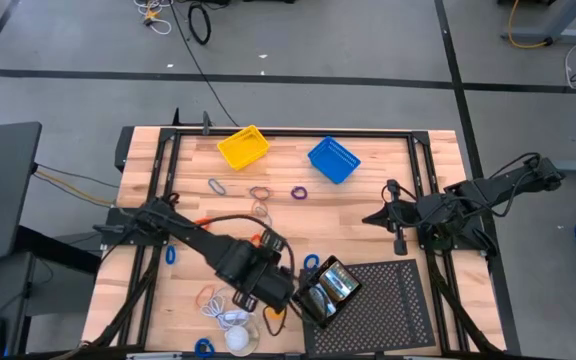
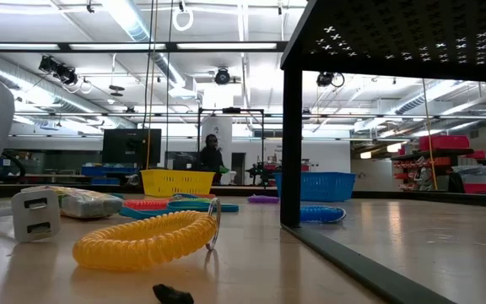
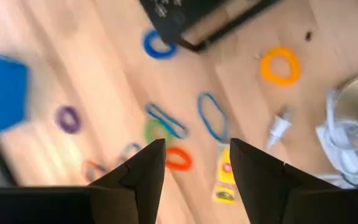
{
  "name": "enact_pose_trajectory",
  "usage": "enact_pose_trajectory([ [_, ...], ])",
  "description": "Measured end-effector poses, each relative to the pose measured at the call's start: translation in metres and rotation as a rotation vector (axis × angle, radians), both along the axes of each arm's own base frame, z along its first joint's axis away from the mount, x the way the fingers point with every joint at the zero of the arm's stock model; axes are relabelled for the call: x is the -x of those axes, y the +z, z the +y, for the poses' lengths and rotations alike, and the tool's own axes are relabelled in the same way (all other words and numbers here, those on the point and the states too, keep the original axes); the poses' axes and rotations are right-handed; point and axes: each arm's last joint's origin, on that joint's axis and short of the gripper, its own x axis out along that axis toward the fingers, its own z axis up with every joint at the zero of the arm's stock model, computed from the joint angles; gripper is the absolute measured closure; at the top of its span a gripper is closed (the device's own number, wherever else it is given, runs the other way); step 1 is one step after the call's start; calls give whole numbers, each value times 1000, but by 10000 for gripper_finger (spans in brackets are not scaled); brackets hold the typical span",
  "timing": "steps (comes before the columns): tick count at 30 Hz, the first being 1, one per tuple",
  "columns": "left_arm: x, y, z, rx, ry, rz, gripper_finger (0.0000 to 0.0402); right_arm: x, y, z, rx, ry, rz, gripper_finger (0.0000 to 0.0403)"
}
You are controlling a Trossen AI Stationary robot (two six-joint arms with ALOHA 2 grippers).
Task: Pick & Place Office Desk Supplies
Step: Put the crayon box into the black basket
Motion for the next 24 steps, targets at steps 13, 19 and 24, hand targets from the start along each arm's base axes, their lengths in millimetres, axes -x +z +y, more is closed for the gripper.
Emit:
enact_pose_trajectory([
  [13, 39, -42, 36, 187, 55, -277, 214, 0, 0, 1, -8, 36, 7, 403],
  [19, 95, -63, 86, 200, 210, -256, 214, 0, 0, 2, -19, 51, 12, 403],
  [24, 103, -100, 116, 339, 248, -201, 211, 0, 0, 2, -23, 57, 13, 402],
])
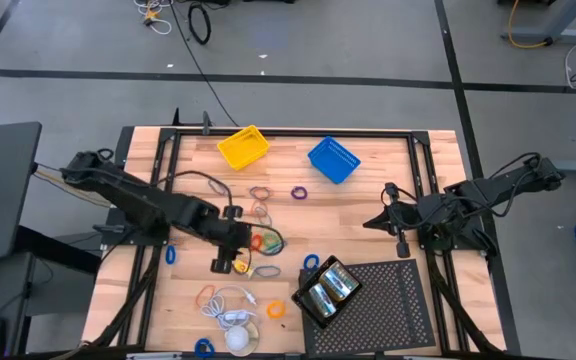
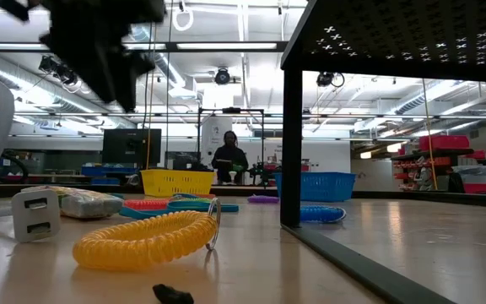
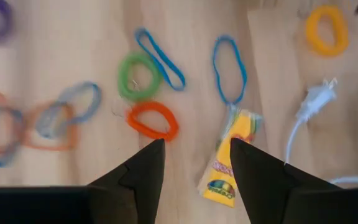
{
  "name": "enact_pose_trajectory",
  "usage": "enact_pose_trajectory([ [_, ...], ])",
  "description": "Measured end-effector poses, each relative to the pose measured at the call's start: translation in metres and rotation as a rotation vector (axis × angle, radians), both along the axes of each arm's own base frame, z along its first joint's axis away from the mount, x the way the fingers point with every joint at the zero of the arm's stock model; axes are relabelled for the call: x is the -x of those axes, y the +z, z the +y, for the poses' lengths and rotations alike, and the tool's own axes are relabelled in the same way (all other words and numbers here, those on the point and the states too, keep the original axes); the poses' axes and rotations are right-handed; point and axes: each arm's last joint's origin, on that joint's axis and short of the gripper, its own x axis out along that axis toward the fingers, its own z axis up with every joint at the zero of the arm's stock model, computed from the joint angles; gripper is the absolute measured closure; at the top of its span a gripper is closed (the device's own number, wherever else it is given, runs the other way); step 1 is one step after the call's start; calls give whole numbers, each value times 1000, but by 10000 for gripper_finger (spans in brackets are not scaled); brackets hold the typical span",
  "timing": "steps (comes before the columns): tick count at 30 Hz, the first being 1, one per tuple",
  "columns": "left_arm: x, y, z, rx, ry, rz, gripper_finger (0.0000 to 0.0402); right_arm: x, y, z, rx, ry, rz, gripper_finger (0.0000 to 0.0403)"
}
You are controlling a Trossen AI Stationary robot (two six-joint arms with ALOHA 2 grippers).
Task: Pick & Place Office Desk Supplies
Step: Put the crayon box into the black basket
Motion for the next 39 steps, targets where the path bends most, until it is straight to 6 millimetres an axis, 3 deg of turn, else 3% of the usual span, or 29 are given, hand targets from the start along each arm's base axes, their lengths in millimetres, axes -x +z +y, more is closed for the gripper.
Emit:
enact_pose_trajectory([
  [6, 1, -40, 17, 31, -81, 114, 191, 0, 0, 0, -5, -3, -5, 384],
  [14, -1, -48, 13, 55, -156, 148, 180, 0, 1, 0, -12, -6, -7, 364],
  [31, -16, -90, -1, 52, -236, 245, 181, 0, 0, 0, -3, -17, -3, 357],
  [35, -16, -98, -1, -5, -220, 277, 199, 0, 0, 0, -7, -20, -3, 357],
  [39, -15, -100, -4, -59, -217, 281, 258, 0, 0, -1, -6, -22, -4, 357],
])
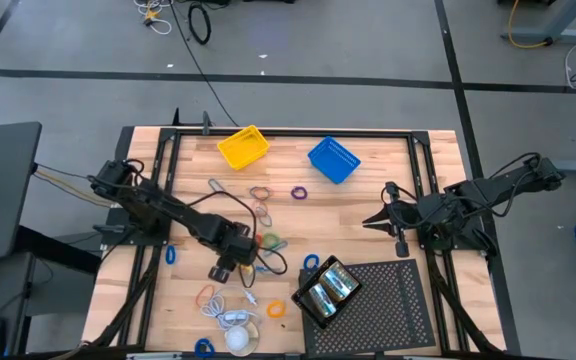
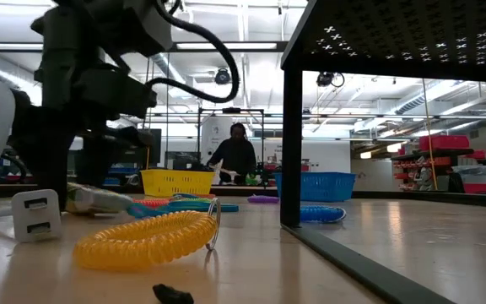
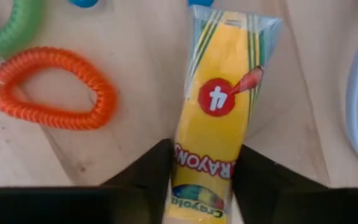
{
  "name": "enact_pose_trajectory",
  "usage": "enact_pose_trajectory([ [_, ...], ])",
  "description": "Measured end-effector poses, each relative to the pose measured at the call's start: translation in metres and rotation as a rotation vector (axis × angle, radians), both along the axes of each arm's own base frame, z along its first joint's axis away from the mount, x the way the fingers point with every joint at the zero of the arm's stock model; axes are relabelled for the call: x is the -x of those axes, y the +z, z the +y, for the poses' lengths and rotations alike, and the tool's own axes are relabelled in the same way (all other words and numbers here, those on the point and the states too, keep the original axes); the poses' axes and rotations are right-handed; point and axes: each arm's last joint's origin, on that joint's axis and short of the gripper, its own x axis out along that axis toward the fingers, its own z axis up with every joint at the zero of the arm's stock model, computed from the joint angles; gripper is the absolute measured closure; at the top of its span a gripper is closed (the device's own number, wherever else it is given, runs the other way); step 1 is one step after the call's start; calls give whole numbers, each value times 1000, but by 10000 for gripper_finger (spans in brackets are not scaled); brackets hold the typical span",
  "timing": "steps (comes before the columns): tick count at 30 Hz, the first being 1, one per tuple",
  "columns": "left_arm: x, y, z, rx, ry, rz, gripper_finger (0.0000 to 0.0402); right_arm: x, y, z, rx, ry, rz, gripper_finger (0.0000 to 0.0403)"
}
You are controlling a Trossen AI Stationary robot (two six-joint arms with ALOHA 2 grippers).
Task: Pick & Place Office Desk Supplies
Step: Put the crayon box into the black basket
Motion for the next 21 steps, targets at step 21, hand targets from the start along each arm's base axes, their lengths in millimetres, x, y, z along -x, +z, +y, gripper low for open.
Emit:
enact_pose_trajectory([
  [21, -7, 97, -29, -386, 18, -51, 367, 0, 1, -1, 1, -50, -11, 357],
])
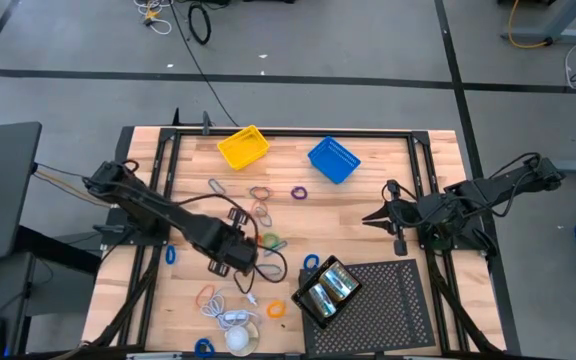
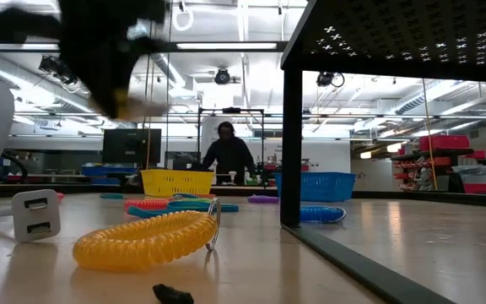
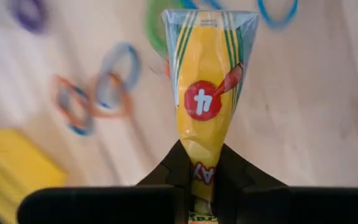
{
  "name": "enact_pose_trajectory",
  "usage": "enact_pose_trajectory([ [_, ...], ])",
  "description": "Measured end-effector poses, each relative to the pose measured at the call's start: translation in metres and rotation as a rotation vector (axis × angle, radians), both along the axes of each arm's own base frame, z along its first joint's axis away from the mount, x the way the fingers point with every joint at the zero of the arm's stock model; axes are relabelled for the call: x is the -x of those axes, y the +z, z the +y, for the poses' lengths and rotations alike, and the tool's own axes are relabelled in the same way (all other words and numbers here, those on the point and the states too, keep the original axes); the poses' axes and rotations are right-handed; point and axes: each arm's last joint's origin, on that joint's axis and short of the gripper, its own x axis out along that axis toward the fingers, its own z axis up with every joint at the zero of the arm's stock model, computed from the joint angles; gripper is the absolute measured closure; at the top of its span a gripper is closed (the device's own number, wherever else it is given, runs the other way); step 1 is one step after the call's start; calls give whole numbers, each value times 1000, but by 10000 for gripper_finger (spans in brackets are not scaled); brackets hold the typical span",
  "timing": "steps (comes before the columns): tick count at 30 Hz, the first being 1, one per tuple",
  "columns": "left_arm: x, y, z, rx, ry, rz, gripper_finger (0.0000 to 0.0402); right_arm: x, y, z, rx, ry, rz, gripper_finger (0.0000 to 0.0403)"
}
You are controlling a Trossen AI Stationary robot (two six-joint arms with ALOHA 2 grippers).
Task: Pick & Place Office Desk Supplies
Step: Put the crayon box into the black basket
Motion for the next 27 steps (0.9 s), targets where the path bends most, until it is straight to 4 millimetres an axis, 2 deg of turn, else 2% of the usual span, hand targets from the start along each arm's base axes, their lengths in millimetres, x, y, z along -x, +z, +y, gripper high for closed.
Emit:
enact_pose_trajectory([
  [6, -7, 56, -14, -46, -71, -100, 367, 0, 0, 0, 3, -4, -1, 357],
  [10, -9, 83, -18, -120, -112, -143, 367, 0, 0, -1, 7, -21, -4, 357],
  [13, -17, 90, -21, -194, -153, -162, 367, 0, 0, -1, 9, -23, -1, 357],
  [18, -32, 87, -31, -377, -232, -162, 367, 0, 0, -1, 16, -35, -4, 357],
  [22, -42, 90, -40, -219, -210, -270, 367, 0, 0, -1, 20, -34, -4, 357],
  [27, -38, 112, -59, -34, -210, -471, 367, 0, 0, -1, 23, -32, -4, 357],
])
